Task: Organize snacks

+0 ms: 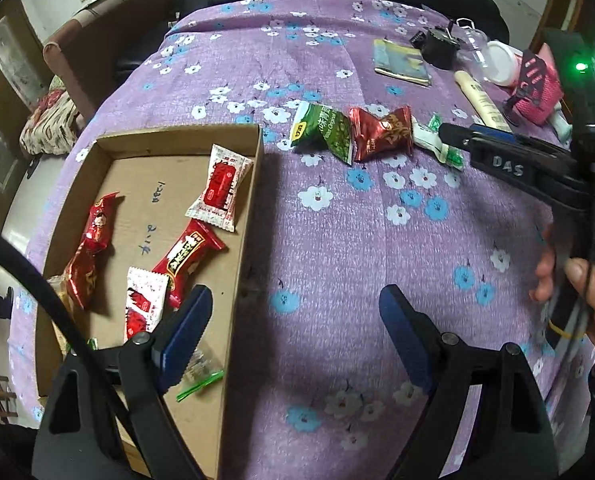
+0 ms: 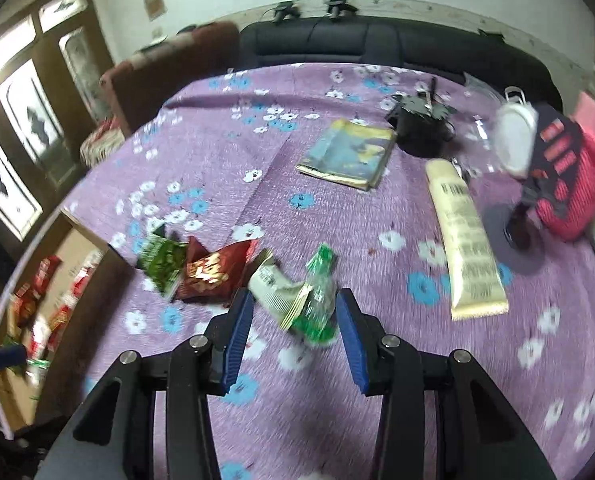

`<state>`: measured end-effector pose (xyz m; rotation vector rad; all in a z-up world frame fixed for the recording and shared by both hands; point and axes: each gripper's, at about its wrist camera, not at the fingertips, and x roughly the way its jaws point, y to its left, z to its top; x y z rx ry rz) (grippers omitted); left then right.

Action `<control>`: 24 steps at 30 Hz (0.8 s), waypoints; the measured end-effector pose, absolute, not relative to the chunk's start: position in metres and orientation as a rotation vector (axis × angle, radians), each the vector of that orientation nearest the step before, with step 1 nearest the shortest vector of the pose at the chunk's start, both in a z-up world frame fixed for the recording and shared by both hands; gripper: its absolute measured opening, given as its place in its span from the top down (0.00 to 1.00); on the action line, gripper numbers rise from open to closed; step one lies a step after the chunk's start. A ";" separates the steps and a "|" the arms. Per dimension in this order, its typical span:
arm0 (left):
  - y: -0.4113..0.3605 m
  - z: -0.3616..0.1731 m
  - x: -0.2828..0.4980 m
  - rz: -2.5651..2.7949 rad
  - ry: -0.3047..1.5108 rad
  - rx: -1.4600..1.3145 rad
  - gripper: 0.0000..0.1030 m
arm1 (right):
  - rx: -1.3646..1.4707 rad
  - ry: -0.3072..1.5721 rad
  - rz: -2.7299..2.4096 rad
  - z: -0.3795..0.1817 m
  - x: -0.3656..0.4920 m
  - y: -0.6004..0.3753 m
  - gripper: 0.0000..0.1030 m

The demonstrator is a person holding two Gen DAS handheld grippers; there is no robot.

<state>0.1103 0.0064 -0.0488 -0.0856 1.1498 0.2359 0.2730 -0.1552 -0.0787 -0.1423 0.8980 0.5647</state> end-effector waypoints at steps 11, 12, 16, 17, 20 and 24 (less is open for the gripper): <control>0.008 -0.054 0.122 0.252 1.167 -0.098 0.17 | -0.229 0.922 0.604 -0.099 0.287 -0.140 0.55; 0.009 -0.054 0.122 0.254 1.167 -0.098 0.17 | -0.230 0.916 0.601 -0.098 0.285 -0.141 0.61; 0.010 -0.056 0.127 0.259 1.173 -0.098 0.17 | -0.222 0.945 0.610 -0.103 0.276 -0.152 0.69; 0.010 -0.057 0.129 0.256 1.175 -0.099 0.17 | -0.222 0.952 0.612 -0.104 0.275 -0.154 0.70; 0.004 -0.060 0.135 0.244 1.187 -0.097 0.17 | -0.211 0.957 0.615 -0.104 0.260 -0.170 0.71; -0.009 -0.059 0.141 0.228 1.183 -0.082 0.17 | -0.216 0.978 0.594 -0.105 0.250 -0.188 0.74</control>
